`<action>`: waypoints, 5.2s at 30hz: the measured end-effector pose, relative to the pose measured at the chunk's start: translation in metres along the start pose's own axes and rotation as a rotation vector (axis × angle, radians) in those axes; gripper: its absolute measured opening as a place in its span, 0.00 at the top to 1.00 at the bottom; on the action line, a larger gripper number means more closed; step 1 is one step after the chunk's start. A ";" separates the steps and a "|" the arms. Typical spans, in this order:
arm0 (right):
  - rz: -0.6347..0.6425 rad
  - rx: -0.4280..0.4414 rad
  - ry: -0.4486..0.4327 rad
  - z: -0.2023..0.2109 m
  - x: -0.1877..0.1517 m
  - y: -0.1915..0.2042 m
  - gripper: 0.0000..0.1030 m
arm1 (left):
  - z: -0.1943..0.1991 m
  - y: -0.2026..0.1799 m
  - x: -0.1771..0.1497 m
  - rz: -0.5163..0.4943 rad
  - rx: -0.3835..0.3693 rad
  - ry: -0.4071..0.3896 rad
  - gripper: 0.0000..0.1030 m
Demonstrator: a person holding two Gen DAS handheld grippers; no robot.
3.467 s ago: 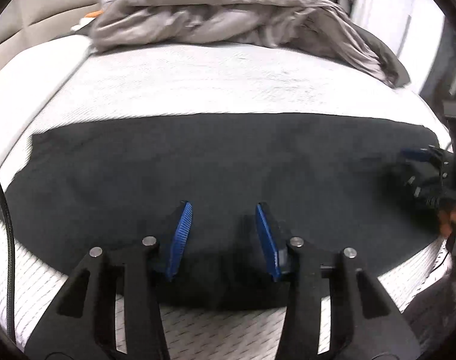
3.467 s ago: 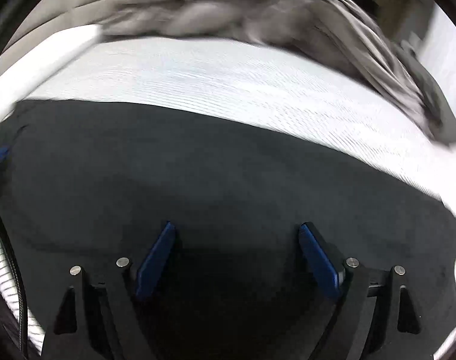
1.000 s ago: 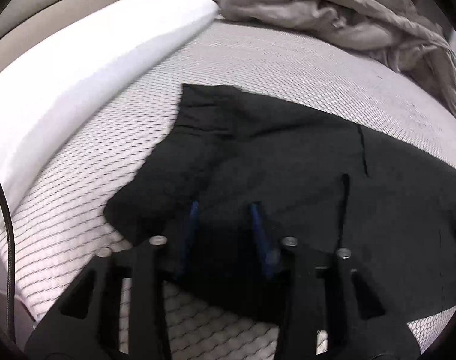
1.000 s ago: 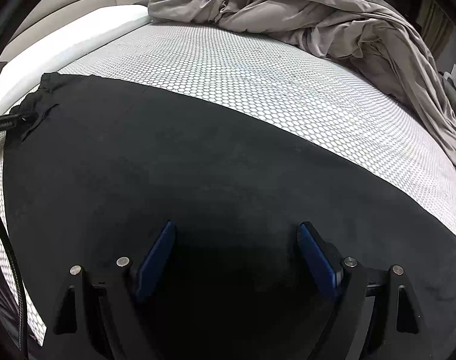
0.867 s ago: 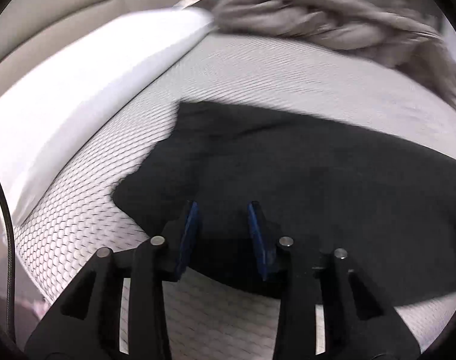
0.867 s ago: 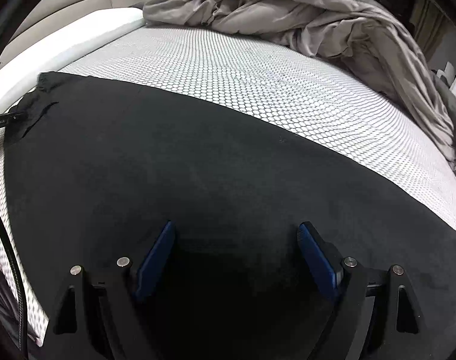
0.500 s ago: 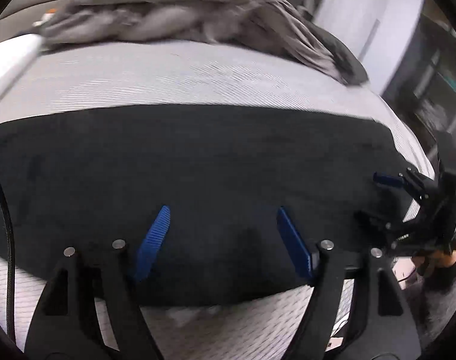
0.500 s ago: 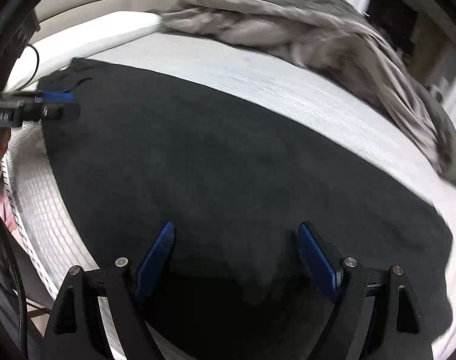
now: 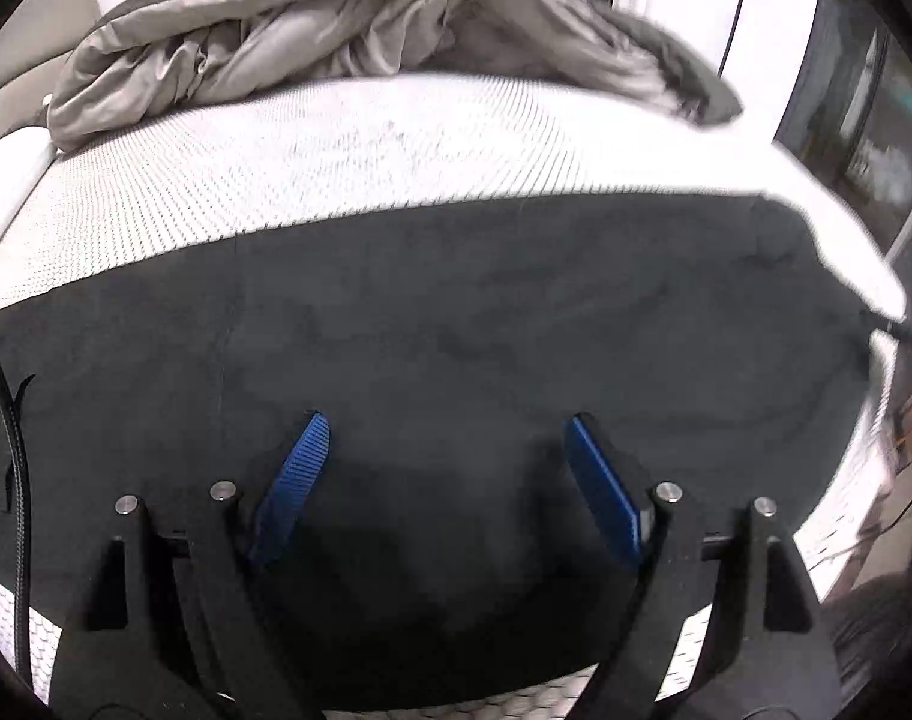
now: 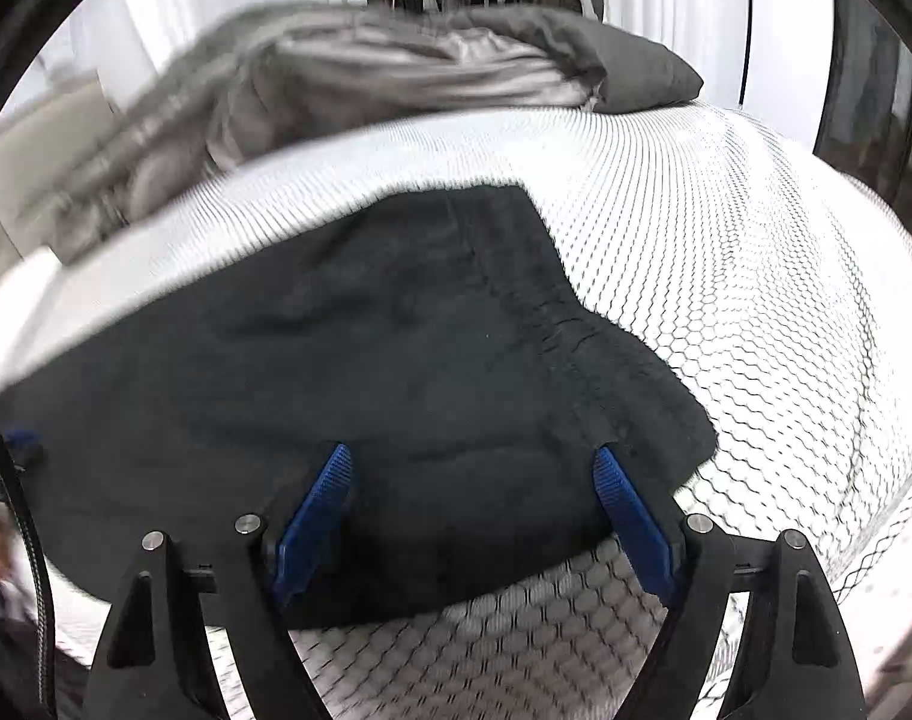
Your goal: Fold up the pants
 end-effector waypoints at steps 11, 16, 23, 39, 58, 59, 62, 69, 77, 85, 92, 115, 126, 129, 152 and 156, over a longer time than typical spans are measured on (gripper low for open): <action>-0.435 0.268 0.129 -0.016 -0.014 -0.054 0.18 | -0.014 -0.065 -0.030 -0.083 -0.089 0.112 0.19; -0.599 0.335 0.015 -0.035 0.012 -0.048 0.32 | -0.018 -0.068 -0.038 -0.091 -0.068 0.107 0.17; -0.416 0.222 -0.149 -0.007 0.055 -0.005 0.83 | -0.001 -0.052 -0.026 0.001 -0.088 0.055 0.17; 0.193 0.648 -0.053 0.060 0.016 0.188 0.34 | 0.032 0.003 -0.003 0.256 -0.208 -0.060 0.30; 0.269 0.294 0.091 -0.030 -0.025 0.118 0.34 | -0.064 -0.093 0.013 0.315 -0.499 0.160 0.66; 0.266 0.292 0.089 -0.026 -0.022 0.118 0.34 | -0.061 -0.098 0.015 0.299 -0.503 0.135 0.73; 0.249 0.294 0.089 -0.016 -0.019 0.108 0.33 | -0.049 -0.107 0.024 0.227 -0.469 0.063 0.87; 0.228 0.314 0.079 -0.005 -0.005 0.113 0.32 | -0.014 -0.088 0.034 0.221 -0.440 -0.036 0.94; 0.199 0.424 -0.005 0.034 0.015 0.126 0.27 | 0.086 0.013 0.038 0.267 -0.305 -0.230 0.95; 0.268 0.412 0.090 0.018 -0.005 0.153 0.26 | 0.069 0.112 -0.013 0.386 -0.085 -0.056 0.80; 0.209 0.584 0.191 0.030 -0.020 0.151 0.26 | 0.108 0.106 0.007 0.360 -0.043 -0.192 0.56; -0.016 0.734 0.325 0.007 -0.029 0.164 0.92 | 0.017 -0.065 0.022 0.083 -0.186 -0.031 0.54; 0.120 0.518 0.128 0.039 -0.008 0.130 0.64 | 0.021 -0.062 -0.009 -0.076 -0.146 0.033 0.54; 0.165 0.528 0.028 0.059 -0.002 0.158 0.64 | 0.020 -0.054 -0.022 -0.089 -0.177 0.067 0.54; 0.397 0.393 -0.099 0.048 -0.004 0.258 0.63 | 0.036 -0.017 -0.012 -0.032 -0.181 0.033 0.54; 0.547 0.331 -0.021 0.013 -0.029 0.279 0.64 | 0.015 -0.004 -0.022 -0.045 -0.147 0.082 0.55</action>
Point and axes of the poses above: each gripper's, at about its wrist camera, not at the fingertips, and z roughly against the way its jaws point, y to its left, x to its top, the point moved 7 cm from there along -z, roughly the way its jaws point, and after that the axes turned 11 degrees about -x, right-handed, at the moved point
